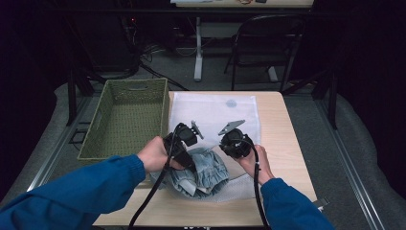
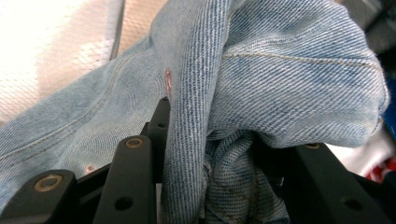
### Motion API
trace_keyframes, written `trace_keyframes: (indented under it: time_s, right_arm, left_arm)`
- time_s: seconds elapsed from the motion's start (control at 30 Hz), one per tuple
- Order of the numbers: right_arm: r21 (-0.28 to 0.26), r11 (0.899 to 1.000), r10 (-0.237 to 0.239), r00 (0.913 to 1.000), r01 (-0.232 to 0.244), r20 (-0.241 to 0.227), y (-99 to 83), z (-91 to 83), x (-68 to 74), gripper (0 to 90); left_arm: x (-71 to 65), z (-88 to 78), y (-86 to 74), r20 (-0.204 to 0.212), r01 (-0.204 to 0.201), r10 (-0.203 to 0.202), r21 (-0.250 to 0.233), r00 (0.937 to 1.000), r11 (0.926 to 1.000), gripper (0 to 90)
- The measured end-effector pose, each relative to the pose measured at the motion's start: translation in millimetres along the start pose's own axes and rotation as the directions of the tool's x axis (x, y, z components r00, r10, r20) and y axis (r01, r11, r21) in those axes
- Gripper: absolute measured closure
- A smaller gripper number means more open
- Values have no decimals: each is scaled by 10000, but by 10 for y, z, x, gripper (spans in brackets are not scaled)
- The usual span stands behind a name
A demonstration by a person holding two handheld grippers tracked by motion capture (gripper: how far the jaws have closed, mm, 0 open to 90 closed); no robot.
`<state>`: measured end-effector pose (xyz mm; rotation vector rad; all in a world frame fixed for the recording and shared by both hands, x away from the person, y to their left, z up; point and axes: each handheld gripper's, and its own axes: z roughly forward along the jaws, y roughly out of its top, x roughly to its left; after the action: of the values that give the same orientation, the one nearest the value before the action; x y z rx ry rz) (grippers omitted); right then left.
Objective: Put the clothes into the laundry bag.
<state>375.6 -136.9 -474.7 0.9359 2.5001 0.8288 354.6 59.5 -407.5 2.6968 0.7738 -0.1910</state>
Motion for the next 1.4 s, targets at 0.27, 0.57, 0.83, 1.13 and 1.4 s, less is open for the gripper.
trace_keyframes:
  time_s: [0.27, 0.57, 0.83, 1.13, 1.4]
  right_arm:
    - [58, 9998, 170, 9998, -170, 123, 11, -16, 32, 888]
    - [-274, 9992, 302, 9995, -301, 45, 64, -94, 133, 889]
    - [-802, 9962, 334, 9994, -339, -83, 130, -267, 205, 891]
    - [-1009, 9940, 393, 9988, -420, -291, 142, -308, 223, 890]
    - [-719, 9962, 456, 9971, -499, -605, 73, -225, 176, 889]
  left_arm:
    - [147, 353, -39, -153, 1057, -1064, -426, 9942, 9935, 587]
    - [231, 607, -120, -28, 1958, -1968, -879, 9804, 9767, 588]
    - [228, 606, -104, -205, 2288, -2374, -1982, 9712, 9531, 593]
    - [376, 806, -136, -327, 3075, -3307, -2913, 9432, 9058, 533]
    - [194, 823, -95, -1572, -140, -156, -1852, 9874, 9826, 215]
